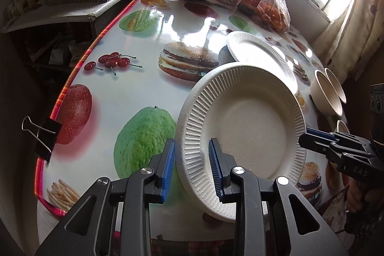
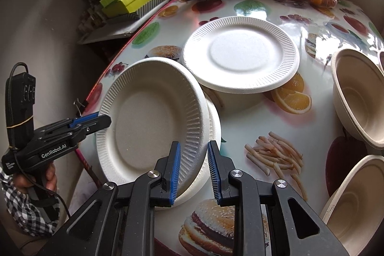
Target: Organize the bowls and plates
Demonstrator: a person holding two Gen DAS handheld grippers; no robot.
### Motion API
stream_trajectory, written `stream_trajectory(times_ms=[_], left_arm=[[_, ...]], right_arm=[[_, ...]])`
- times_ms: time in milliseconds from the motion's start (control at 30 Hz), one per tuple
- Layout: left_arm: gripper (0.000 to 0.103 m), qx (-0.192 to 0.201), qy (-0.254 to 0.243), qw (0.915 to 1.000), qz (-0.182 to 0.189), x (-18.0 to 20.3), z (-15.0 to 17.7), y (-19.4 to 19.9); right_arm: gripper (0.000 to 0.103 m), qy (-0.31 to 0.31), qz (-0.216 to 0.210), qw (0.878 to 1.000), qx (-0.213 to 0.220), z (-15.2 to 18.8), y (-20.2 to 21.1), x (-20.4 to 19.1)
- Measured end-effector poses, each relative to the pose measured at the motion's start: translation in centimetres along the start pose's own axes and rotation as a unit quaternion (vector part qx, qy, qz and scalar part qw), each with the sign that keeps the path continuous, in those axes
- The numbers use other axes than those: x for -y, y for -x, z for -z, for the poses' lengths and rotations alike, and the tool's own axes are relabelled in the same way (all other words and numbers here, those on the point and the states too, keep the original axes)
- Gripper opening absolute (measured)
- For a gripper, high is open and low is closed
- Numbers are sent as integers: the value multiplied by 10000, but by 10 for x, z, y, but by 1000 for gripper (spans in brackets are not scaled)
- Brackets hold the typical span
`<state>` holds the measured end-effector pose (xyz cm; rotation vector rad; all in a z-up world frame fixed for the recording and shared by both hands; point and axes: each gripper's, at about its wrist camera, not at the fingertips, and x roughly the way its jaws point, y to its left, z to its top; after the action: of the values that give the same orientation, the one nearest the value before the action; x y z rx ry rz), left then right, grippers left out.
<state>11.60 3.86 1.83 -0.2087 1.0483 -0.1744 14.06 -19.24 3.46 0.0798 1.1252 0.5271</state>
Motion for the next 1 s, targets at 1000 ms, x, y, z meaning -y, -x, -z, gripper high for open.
stream_trajectory(times_ms=[1000], left_arm=[[29, -116, 4, 9999, -9, 1, 2, -12]], right_arm=[[24, -91, 21, 9999, -95, 4, -12, 6]])
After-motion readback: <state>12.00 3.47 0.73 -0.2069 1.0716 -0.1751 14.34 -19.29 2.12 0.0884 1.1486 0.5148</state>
